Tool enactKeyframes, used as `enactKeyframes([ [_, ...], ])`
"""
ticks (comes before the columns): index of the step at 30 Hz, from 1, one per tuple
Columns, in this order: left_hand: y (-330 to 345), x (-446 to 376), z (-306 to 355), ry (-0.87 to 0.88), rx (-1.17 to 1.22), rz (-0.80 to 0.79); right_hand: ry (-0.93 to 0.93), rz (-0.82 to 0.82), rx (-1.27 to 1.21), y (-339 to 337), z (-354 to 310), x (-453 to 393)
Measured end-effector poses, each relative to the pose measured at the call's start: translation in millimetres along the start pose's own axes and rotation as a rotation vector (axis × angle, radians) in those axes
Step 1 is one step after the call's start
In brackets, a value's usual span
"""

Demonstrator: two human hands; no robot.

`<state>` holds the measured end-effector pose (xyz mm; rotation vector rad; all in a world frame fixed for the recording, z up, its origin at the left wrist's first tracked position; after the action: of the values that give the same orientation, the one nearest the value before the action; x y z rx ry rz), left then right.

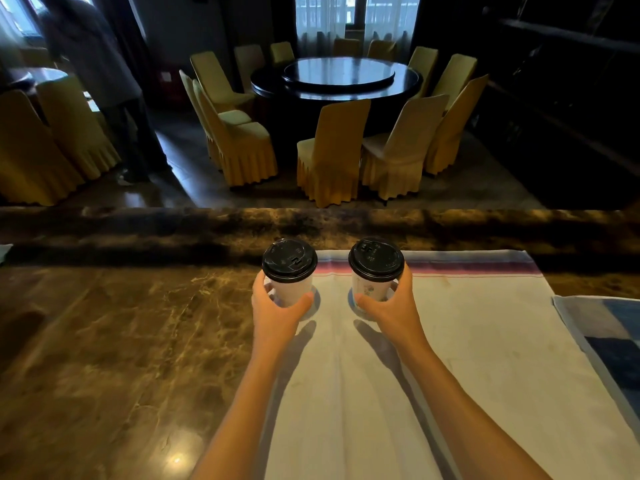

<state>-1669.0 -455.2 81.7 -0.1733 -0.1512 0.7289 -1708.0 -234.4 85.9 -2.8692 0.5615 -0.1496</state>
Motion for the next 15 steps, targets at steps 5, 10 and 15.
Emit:
enactKeyframes([
  [5,-26,34,-18,0.128,-0.326,0.111,0.056,0.027,0.061,-16,15,18],
  [10,-25,65,-14,0.530,-0.658,0.091,0.031,0.156,0.277,-46,31,30],
  [15,9,98,6,0.711,-0.625,-0.061,-0.213,0.166,0.763,-85,37,42],
])
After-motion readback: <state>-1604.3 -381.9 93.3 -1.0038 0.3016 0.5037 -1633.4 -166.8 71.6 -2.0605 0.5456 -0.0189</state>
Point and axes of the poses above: each hand's wrist, its own x-axis away from the middle knuckle, its own y-axis out of the palm, z = x × y, the point moved 8 cm from there along -x, towards the middle knuckle, and after that the axes turned 15 degrees about z, right-handed, at the moved point
